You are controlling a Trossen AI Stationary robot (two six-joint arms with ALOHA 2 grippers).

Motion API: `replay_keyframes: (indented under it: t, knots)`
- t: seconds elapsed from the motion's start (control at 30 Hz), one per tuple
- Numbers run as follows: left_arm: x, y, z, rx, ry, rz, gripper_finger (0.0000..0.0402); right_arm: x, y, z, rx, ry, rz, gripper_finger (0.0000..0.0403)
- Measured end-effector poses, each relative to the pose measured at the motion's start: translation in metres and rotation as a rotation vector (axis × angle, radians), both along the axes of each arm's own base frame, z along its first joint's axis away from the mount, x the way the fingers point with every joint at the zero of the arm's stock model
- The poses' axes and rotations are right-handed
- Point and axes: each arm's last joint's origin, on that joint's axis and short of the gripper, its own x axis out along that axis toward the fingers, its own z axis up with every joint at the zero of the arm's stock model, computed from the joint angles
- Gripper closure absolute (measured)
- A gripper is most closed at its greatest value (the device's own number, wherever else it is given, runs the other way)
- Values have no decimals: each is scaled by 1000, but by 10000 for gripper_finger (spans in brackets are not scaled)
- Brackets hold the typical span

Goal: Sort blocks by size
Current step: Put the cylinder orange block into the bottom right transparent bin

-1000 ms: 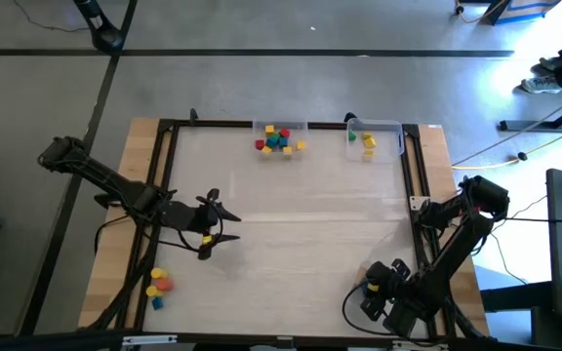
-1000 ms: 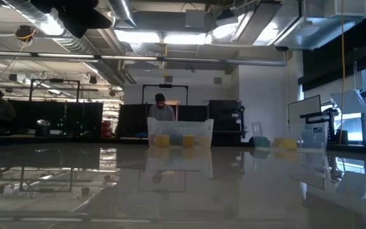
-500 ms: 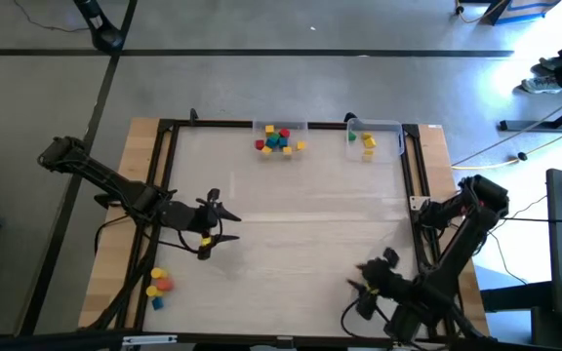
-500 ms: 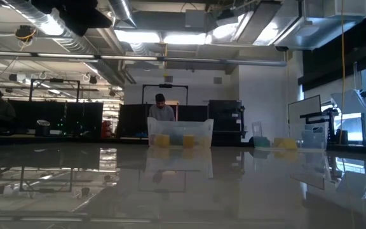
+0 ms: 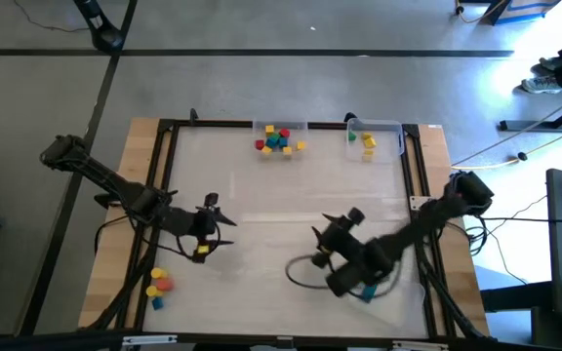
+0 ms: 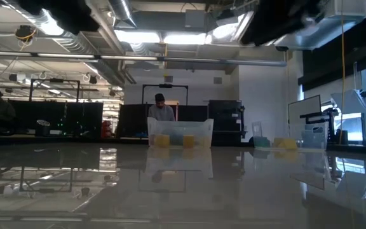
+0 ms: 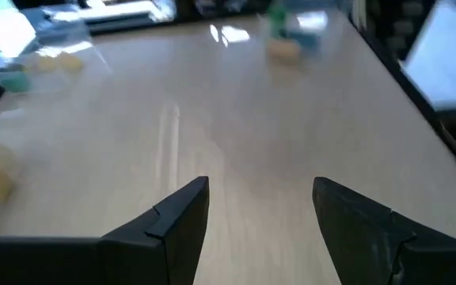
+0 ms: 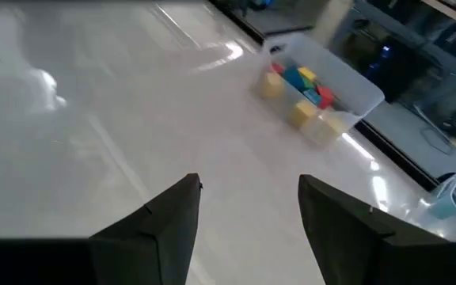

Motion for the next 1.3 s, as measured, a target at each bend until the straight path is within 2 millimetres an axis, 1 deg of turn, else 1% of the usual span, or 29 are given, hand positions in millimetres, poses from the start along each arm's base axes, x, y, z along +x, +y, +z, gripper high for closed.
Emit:
replay_keyframes:
  t: [0.13, 0.27, 0.4, 0.5, 0.67, 0.87, 1.07, 1.17, 1.3]
  knots:
    - [-6, -13, 12, -4, 70, -46, 189, 22, -17, -22, 3, 82, -8, 189]
    - [-12, -33, 23, -15, 190, -79, 189, 42, -29, -46, 26, 161, -9, 189]
    - [-18, -50, 29, -50, 372, -12, 189, 55, -37, -66, 54, 251, 23, 189]
    - [-23, -65, 29, -96, 509, 23, 189, 61, -39, -76, 72, 290, 49, 189]
    - [-31, -90, 17, -186, 697, -17, 189, 64, -40, -80, 59, 297, 55, 189]
    - [-45, -113, 2, -169, 821, -76, 189, 64, -40, -79, 32, 297, 62, 189]
    - [-60, -126, -9, -73, 884, -119, 189, 64, -40, -79, 20, 293, 58, 189]
    - [-64, -131, -14, -49, 894, -134, 189, 65, -40, -78, 7, 285, 52, 189]
    - [-68, -131, -29, -53, 939, -54, 189, 67, -40, -77, -3, 253, 46, 189]
